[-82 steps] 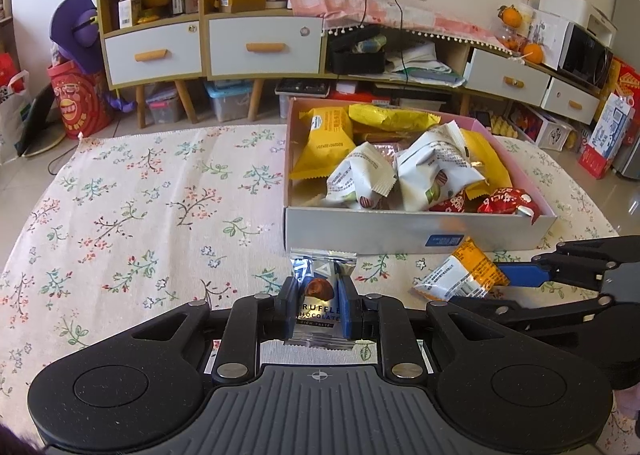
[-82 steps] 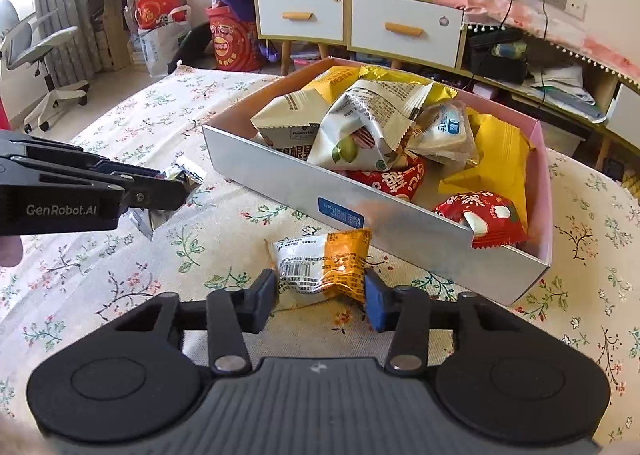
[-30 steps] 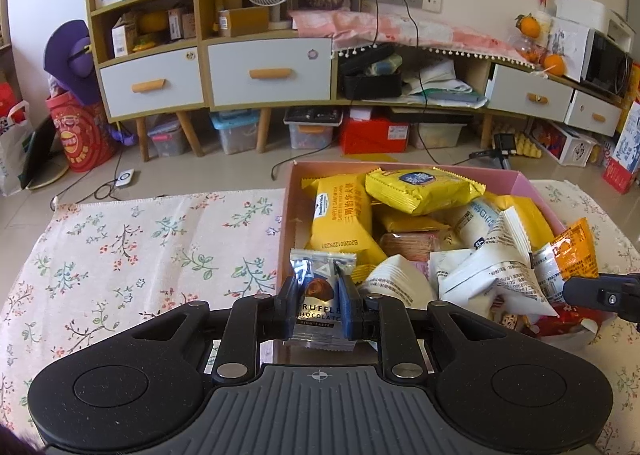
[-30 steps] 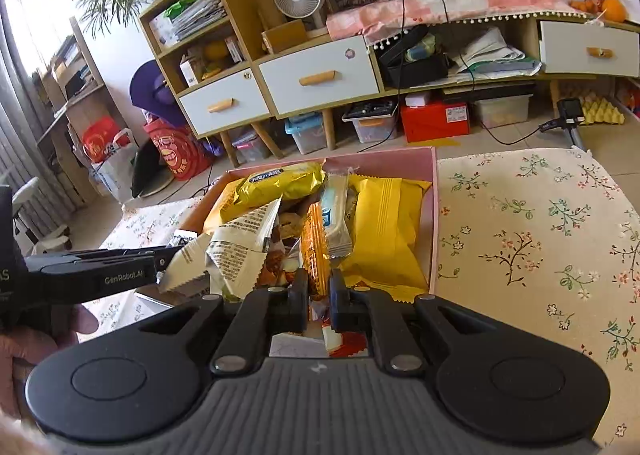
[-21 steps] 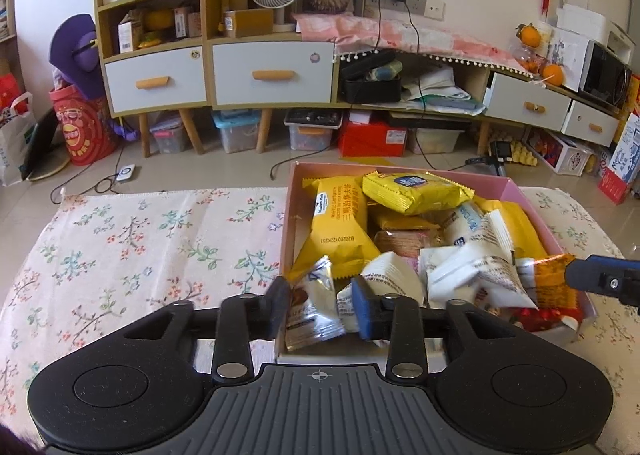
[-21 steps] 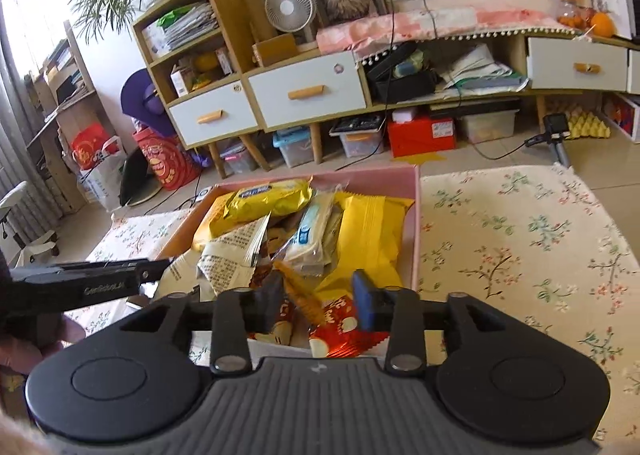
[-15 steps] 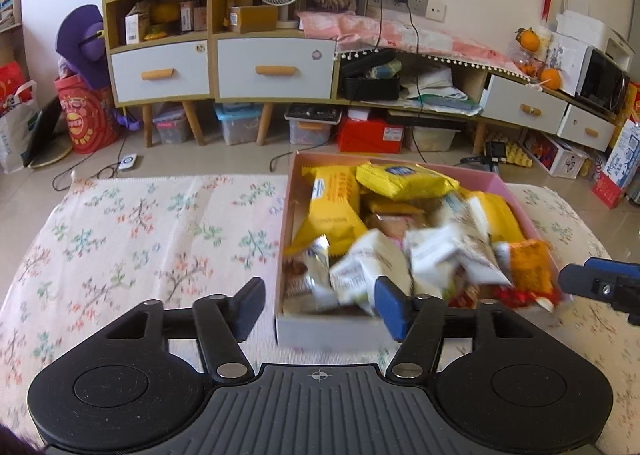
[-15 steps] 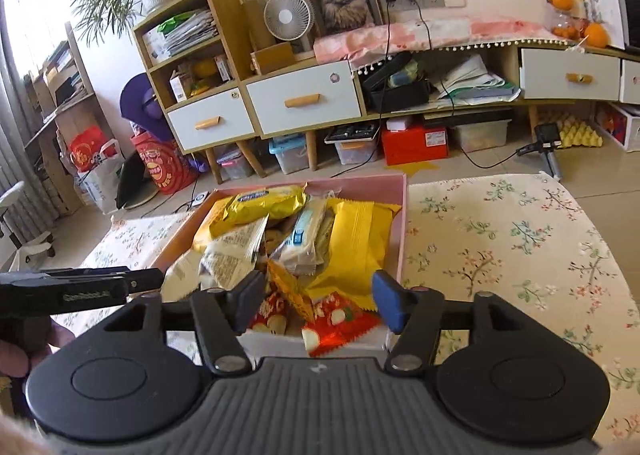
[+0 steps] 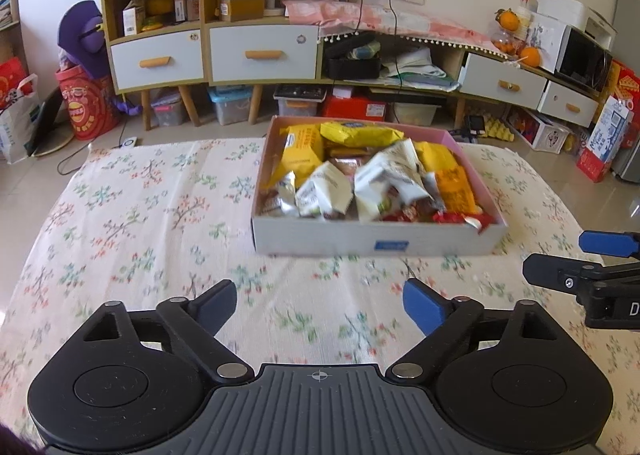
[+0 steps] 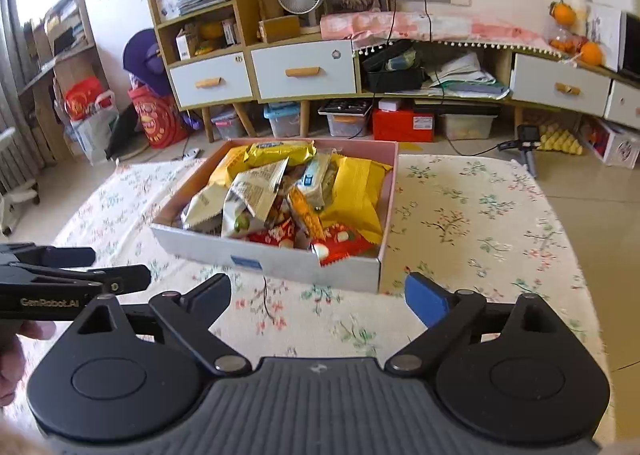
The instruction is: Organize snacks
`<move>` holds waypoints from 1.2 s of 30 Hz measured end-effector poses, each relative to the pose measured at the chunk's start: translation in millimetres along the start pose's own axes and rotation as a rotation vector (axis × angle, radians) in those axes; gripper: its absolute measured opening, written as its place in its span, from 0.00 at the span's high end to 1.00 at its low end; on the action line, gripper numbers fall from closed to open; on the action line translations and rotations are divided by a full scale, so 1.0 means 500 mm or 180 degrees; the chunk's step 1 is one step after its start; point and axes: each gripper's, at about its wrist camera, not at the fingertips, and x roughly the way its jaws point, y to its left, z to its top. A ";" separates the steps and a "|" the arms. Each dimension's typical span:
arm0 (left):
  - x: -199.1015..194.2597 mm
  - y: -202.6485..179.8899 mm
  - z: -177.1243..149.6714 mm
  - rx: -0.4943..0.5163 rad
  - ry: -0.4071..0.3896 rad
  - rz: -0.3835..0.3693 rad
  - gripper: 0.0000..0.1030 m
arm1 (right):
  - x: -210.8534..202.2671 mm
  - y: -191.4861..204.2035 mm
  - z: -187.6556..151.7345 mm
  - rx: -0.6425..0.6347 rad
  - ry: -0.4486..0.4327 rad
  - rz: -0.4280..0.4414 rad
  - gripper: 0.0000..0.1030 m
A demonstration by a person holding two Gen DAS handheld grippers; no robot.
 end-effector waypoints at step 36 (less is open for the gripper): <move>-0.029 -0.042 -0.063 -0.0051 0.0234 0.0344 0.01 | -0.013 0.046 -0.053 -0.0141 0.0243 -0.0535 0.00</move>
